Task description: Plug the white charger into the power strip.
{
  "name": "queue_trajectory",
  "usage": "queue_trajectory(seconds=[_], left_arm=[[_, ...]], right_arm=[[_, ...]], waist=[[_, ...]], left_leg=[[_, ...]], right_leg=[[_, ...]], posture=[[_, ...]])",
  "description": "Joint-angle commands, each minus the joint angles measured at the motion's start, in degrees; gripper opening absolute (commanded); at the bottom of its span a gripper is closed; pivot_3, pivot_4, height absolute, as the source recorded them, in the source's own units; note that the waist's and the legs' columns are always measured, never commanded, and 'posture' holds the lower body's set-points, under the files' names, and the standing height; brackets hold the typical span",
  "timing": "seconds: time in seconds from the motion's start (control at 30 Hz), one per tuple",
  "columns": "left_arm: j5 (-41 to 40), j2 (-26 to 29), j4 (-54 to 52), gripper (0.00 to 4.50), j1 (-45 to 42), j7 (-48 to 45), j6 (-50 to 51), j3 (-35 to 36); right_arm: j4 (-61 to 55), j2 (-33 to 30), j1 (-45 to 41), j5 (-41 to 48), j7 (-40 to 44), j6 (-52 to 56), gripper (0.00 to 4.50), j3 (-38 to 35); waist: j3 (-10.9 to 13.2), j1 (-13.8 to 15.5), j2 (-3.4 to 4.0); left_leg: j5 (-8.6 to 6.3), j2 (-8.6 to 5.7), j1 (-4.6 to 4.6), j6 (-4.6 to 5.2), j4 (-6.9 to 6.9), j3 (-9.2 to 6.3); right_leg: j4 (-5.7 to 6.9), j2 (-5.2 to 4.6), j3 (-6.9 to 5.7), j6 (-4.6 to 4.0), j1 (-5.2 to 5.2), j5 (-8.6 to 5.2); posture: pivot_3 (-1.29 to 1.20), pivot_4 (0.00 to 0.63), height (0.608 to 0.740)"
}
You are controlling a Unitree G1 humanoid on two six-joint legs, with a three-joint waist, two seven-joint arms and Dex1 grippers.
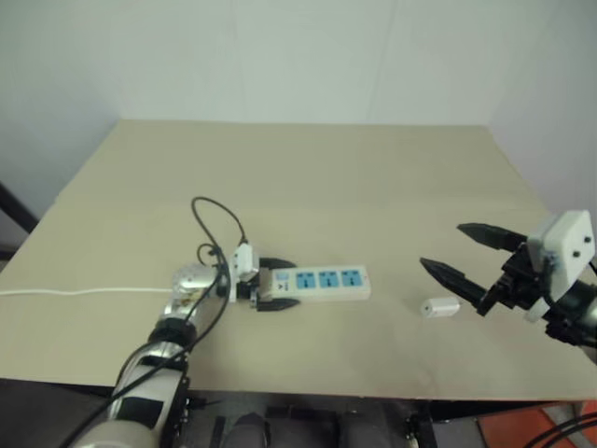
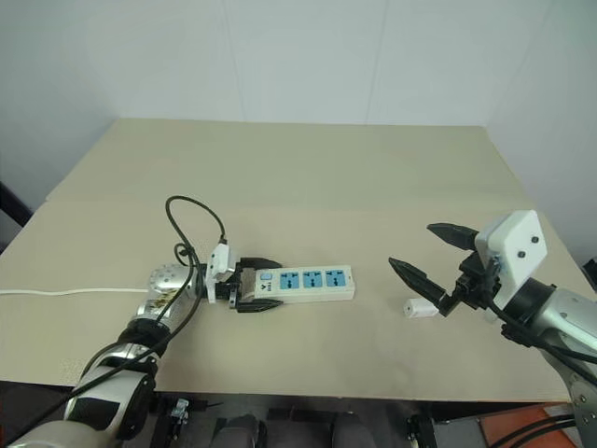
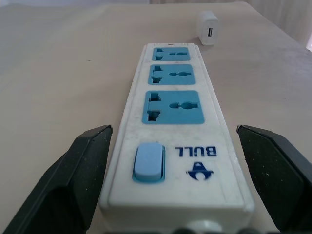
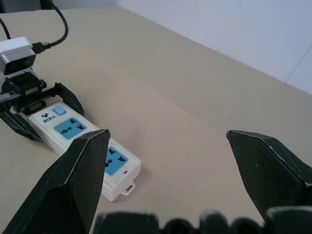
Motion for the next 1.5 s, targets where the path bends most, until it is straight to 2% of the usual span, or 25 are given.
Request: queue_trajectory(seconds=[0.03, 0.4, 0.5, 0.57, 0.73, 0.9, 1.03, 1.2, 1.5], left_arm=[[2.0, -1.2, 3.7, 4.46, -0.6, 0.8, -2.1, -1.1], [4.7, -0.4, 7.4, 4.46, 1.3, -1.3, -3.9, -2.5], [4.8, -0.2, 7.6, 3.94, 2.0, -2.4, -4.8, -2.8], [4.6, -0.4, 7.9, 3.37, 2.0, -2.6, -5.0, -2.6], [4.1, -0.9, 7.9, 3.31, 1.8, -2.7, -4.9, -2.3], [2.5, -2.0, 3.3, 3.31, 1.4, -3.6, -4.2, -2.3], [2.1, -2.5, -1.6, 3.31, 1.5, -4.8, -2.1, -3.5], [4.4, -2.2, -7.2, 3.31, 2.8, -2.9, -0.5, -6.6], [5.9, -4.0, -9.6, 3.31, 4.3, 0.4, 2.1, -9.1]], right_arm=[[-1.8, -0.5, -0.4, 1.4, -0.8, 0.1, 4.50, -2.0], [-2.6, -0.9, 0.2, 2.9, -1.6, 0.4, 4.50, -2.9], [-2.4, -1.1, 0.2, 3.2, -1.7, 0.5, 4.50, -2.7], [-2.1, -1.4, -0.2, 3.3, -1.6, 0.5, 4.50, -2.3], [-1.4, -2.0, -1.0, 3.5, -1.5, 0.3, 4.50, -1.5], [0.7, -3.6, -1.3, 2.6, -0.2, 0.2, 4.50, -1.5], [2.8, -7.9, -1.1, -0.2, 2.9, -0.1, 4.50, -0.5], [5.3, -16.6, -2.1, -4.5, 10.9, -1.4, 4.50, 3.0], [6.6, -31.3, -10.9, -16.2, 21.3, -3.5, 4.50, 21.7]], waist=[[0.0, 0.1, 0.01], [-0.4, 0.0, 0.45], [-0.5, -0.3, 0.64], [-0.6, -0.3, 0.69], [-0.6, -0.3, 0.72], [-0.6, -0.2, 0.72], [-0.6, 0.1, 0.70], [-0.5, 0.1, 0.67], [-0.5, 1.1, 0.65]], left_leg=[[0.00, 0.00, 0.02, 0.00, 0.00, 0.00], [0.00, -0.01, 0.24, 0.00, -0.02, 0.00], [0.00, -0.01, 0.29, 0.01, -0.04, 0.01], [0.00, -0.01, 0.34, 0.01, -0.06, 0.01], [-0.01, -0.01, 0.38, 0.02, -0.06, 0.01], [-0.01, -0.02, 0.36, 0.02, -0.06, 0.01], [-0.01, -0.04, 0.28, 0.02, -0.06, 0.01], [-0.01, -0.04, 0.22, 0.02, -0.05, 0.01], [-0.01, -0.06, 0.18, 0.01, 0.00, 0.01]], right_leg=[[0.01, 0.00, 0.00, 0.00, 0.02, 0.00], [0.02, 0.00, 0.02, 0.01, 0.23, 0.00], [0.01, 0.00, 0.04, 0.01, 0.26, 0.00], [0.01, 0.00, 0.05, 0.01, 0.30, -0.01], [-0.02, 0.01, 0.05, 0.03, 0.36, -0.01], [-0.05, 0.01, 0.05, 0.03, 0.36, -0.02], [-0.07, -0.01, 0.04, 0.03, 0.32, -0.02], [-0.09, -0.01, 0.04, 0.04, 0.25, -0.02], [-0.13, -0.08, 0.00, 0.07, 0.23, -0.04]], posture=[[0.00, 0.150, 0.740], [0.00, 0.150, 0.740], [0.00, 0.150, 0.740], [0.00, 0.150, 0.740], [0.00, 0.150, 0.740], [0.00, 0.150, 0.740], [0.00, 0.150, 0.740], [0.00, 0.150, 0.740], [0.00, 0.150, 0.740]])
